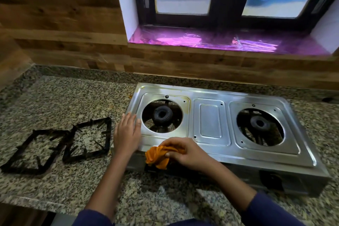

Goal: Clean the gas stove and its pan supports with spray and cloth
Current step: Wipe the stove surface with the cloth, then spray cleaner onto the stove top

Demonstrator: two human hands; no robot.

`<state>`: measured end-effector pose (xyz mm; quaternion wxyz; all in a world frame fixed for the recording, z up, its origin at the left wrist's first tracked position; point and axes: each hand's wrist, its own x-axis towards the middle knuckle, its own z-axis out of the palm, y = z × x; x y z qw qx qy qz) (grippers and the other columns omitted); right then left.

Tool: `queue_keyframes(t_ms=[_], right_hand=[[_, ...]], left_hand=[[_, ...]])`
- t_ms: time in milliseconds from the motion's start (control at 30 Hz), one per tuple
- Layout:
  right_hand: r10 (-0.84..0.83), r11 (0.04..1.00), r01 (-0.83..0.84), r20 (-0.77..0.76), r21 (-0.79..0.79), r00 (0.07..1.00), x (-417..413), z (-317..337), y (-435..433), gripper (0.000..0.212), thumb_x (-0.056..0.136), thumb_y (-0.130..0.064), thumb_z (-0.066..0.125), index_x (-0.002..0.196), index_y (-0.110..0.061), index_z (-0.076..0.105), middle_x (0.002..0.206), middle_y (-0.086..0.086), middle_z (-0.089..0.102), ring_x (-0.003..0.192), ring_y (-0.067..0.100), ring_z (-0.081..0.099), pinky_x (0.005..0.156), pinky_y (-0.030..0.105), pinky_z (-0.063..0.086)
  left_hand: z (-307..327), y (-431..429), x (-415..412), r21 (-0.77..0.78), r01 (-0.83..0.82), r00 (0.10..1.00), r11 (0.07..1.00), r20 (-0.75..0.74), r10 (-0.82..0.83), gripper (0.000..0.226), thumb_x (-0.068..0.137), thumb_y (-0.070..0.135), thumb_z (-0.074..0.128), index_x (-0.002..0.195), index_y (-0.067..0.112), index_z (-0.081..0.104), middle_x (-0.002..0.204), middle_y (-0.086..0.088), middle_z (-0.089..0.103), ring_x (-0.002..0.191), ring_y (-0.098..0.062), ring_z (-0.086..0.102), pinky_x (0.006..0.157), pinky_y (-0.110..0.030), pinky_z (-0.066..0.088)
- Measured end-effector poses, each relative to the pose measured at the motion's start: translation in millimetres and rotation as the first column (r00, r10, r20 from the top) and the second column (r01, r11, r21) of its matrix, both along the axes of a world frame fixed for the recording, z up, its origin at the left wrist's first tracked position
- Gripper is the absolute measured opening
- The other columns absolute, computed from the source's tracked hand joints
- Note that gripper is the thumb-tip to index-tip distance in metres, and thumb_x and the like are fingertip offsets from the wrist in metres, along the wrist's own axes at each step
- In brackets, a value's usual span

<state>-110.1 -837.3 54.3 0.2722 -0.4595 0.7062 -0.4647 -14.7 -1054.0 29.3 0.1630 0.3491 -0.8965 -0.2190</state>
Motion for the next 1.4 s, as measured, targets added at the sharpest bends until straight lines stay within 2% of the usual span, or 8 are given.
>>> queue_keyframes(t_ms=[233,400,667,867,1033,1267,1333,1400], right_hand=[[-0.1,0.99,0.124,0.28,-0.07,0.955,-29,16,63,0.027,0.084,-0.003,0.069,0.11,-0.006,0.069,0.102,0.006,0.073,0.097,0.014,0.069,0.089,0.029,0.054],[-0.312,0.894,0.433,0.535,-0.114,0.785,-62,25,156,0.027,0.08,0.006,0.07,0.105,-0.004,0.067,0.093,0.003,0.075,0.087,0.014,0.069,0.073,0.027,0.055],[-0.73,0.428,0.893,0.53,-0.139,0.432,-93,12,343,0.04,0.069,-0.039,0.083,0.103,-0.021,0.073,0.104,0.006,0.075,0.095,0.022,0.069,0.089,0.038,0.055],[-0.876,0.161,0.985,0.451,-0.058,0.17,-109,-33,432,0.028,0.086,-0.005,0.07,0.114,-0.013,0.066,0.112,0.01,0.071,0.108,0.027,0.066,0.098,0.04,0.051],[-0.946,0.201,0.979,0.269,0.043,0.182,-122,-83,453,0.026,0.088,-0.003,0.067,0.112,-0.014,0.067,0.111,0.001,0.069,0.109,0.019,0.064,0.102,0.036,0.049],[-0.831,0.485,0.86,-0.223,0.158,0.51,-116,-105,476,0.048,0.085,-0.021,0.067,0.132,-0.019,0.057,0.137,0.001,0.056,0.127,0.019,0.051,0.103,0.031,0.042],[-0.762,0.569,0.797,-0.235,0.203,0.604,-112,-110,482,0.055,0.085,-0.034,0.065,0.137,-0.02,0.055,0.147,-0.002,0.046,0.137,0.014,0.038,0.112,0.032,0.033],[-0.827,0.519,0.841,-0.161,0.152,0.539,-108,-108,486,0.044,0.088,-0.039,0.066,0.128,-0.024,0.063,0.142,-0.003,0.052,0.134,0.012,0.043,0.11,0.033,0.038]], left_hand=[[21,51,-24,0.035,0.078,0.995,0.996,-0.06,-0.076,0.05,0.1,0.045,0.038,0.135,0.012,0.054,0.151,-0.007,0.043,0.146,-0.022,0.027,0.117,-0.045,0.021],[45,149,-73,0.081,0.298,0.937,0.951,-0.213,-0.276,0.05,0.093,0.045,0.042,0.126,0.013,0.063,0.134,-0.005,0.06,0.127,-0.02,0.052,0.104,-0.033,0.04],[40,346,-155,0.028,0.702,0.688,0.711,-0.282,-0.668,0.033,0.093,0.034,0.057,0.121,0.019,0.066,0.125,0.003,0.065,0.118,-0.013,0.058,0.097,-0.029,0.047],[18,433,-186,-0.126,0.845,0.498,0.52,-0.168,-0.851,0.029,0.093,0.028,0.058,0.114,0.011,0.066,0.119,-0.006,0.065,0.111,-0.022,0.058,0.092,-0.034,0.048],[-2,454,-195,-0.153,0.841,0.518,0.519,-0.05,-0.854,0.042,0.093,0.036,0.051,0.124,0.009,0.063,0.132,-0.012,0.06,0.126,-0.031,0.052,0.105,-0.041,0.042],[-7,455,-191,-0.193,0.832,0.535,0.519,0.038,-0.844,0.048,0.098,0.043,0.043,0.132,0.013,0.059,0.144,-0.007,0.052,0.138,-0.026,0.041,0.109,-0.045,0.038],[-7,456,-191,-0.201,0.828,0.543,0.523,0.059,-0.838,0.05,0.098,0.045,0.041,0.132,0.013,0.059,0.145,-0.007,0.051,0.139,-0.026,0.04,0.11,-0.046,0.037],[-6,457,-190,-0.212,0.822,0.551,0.528,0.068,-0.832,0.049,0.098,0.044,0.041,0.132,0.013,0.059,0.145,-0.006,0.05,0.14,-0.025,0.039,0.11,-0.046,0.037]])
